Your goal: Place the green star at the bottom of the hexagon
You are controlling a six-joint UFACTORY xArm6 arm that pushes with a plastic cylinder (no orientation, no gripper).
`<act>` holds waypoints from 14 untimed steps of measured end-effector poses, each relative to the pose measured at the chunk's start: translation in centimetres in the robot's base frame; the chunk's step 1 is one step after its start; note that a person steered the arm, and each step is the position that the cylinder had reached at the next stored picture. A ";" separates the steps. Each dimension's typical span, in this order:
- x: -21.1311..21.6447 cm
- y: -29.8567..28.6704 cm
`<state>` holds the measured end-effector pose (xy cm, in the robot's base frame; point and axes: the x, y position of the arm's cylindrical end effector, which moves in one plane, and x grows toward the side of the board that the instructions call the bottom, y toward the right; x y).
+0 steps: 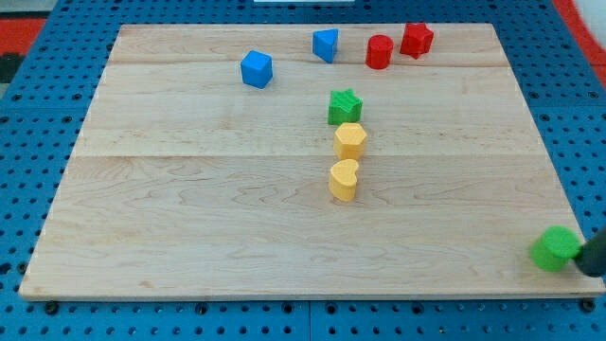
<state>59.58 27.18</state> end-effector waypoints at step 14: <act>-12.4 -21.0</act>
<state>47.22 6.19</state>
